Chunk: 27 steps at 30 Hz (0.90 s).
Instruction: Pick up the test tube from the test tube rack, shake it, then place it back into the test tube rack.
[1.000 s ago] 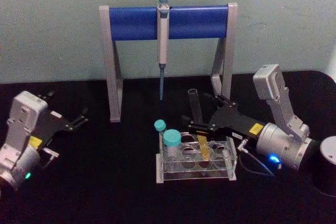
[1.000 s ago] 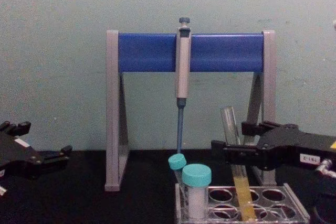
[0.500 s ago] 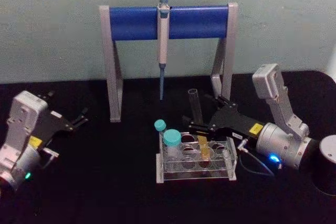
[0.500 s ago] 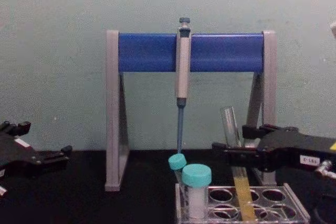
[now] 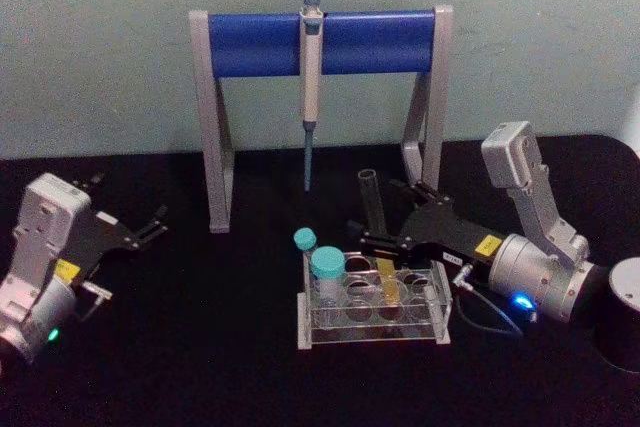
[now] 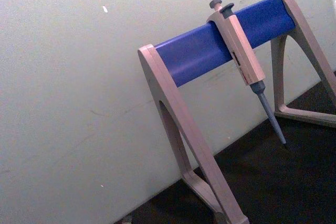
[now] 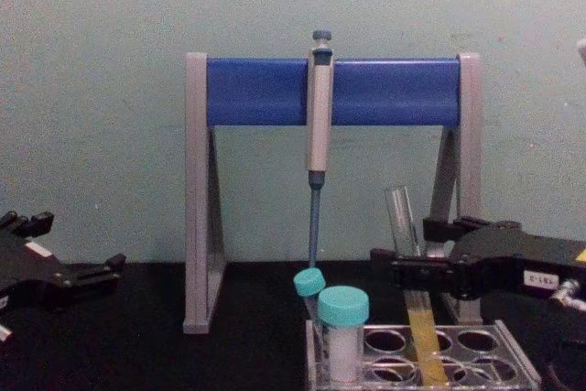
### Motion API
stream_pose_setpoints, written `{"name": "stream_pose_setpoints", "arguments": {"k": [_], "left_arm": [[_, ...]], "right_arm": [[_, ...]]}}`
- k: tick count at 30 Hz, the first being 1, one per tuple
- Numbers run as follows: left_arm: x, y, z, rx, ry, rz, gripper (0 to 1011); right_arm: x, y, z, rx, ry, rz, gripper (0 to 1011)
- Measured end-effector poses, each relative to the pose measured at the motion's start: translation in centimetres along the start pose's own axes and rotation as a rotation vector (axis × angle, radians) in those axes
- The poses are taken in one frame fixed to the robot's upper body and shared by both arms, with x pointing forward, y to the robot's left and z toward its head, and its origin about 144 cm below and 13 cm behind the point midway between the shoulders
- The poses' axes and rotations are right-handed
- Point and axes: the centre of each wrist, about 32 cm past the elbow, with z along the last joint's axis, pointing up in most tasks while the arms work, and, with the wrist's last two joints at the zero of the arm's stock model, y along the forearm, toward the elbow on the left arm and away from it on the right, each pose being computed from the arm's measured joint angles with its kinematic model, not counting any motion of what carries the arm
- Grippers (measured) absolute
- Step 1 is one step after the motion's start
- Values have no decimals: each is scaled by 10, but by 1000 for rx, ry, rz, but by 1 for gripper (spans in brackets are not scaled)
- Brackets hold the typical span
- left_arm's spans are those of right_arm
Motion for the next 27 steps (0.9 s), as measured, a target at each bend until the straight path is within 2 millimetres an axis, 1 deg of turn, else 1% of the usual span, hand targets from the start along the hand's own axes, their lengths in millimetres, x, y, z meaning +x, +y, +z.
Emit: {"name": "stream_pose_setpoints", "arguments": {"k": [3, 4, 7, 8, 10, 11, 12, 13, 14, 15, 17, 18, 21, 22, 24, 25, 27], "left_arm": [[0, 0, 0, 0, 0, 0, 1001], [0, 0, 0, 0, 0, 0, 1001], [0, 0, 0, 0, 0, 0, 1001], [0, 0, 0, 0, 0, 0, 1001], [0, 0, 0, 0, 0, 0, 1001], [0, 0, 0, 0, 0, 0, 1001], [0, 0, 0, 0, 0, 0, 1001], [0, 0, 0, 0, 0, 0, 1001], [0, 0, 0, 0, 0, 0, 1001], [0, 0, 0, 0, 0, 0, 1001], [0, 0, 0, 0, 0, 0, 1001], [0, 0, 0, 0, 0, 0, 1001], [0, 0, 0, 0, 0, 0, 1001], [0, 0, 0, 0, 0, 0, 1001], [0, 0, 0, 0, 0, 0, 1001], [0, 0, 0, 0, 0, 0, 1001], [0, 0, 0, 0, 0, 0, 1001]], "right_arm": [[0, 0, 0, 0, 0, 0, 1000], [0, 0, 0, 0, 0, 0, 969], [0, 0, 0, 0, 0, 0, 930], [0, 0, 0, 0, 0, 0, 888], [0, 0, 0, 0, 0, 0, 860], [0, 0, 0, 0, 0, 0, 810], [0, 0, 0, 1, 0, 0, 810], [0, 0, 0, 1, 0, 0, 764], [0, 0, 0, 1, 0, 0, 745], [0, 0, 0, 1, 0, 0, 686], [0, 0, 0, 1, 0, 0, 645], [0, 0, 0, 1, 0, 0, 588], [0, 0, 0, 1, 0, 0, 530], [0, 0, 0, 1, 0, 0, 468], [0, 0, 0, 1, 0, 0, 421], [0, 0, 0, 1, 0, 0, 360], [0, 0, 0, 1, 0, 0, 322]]}}
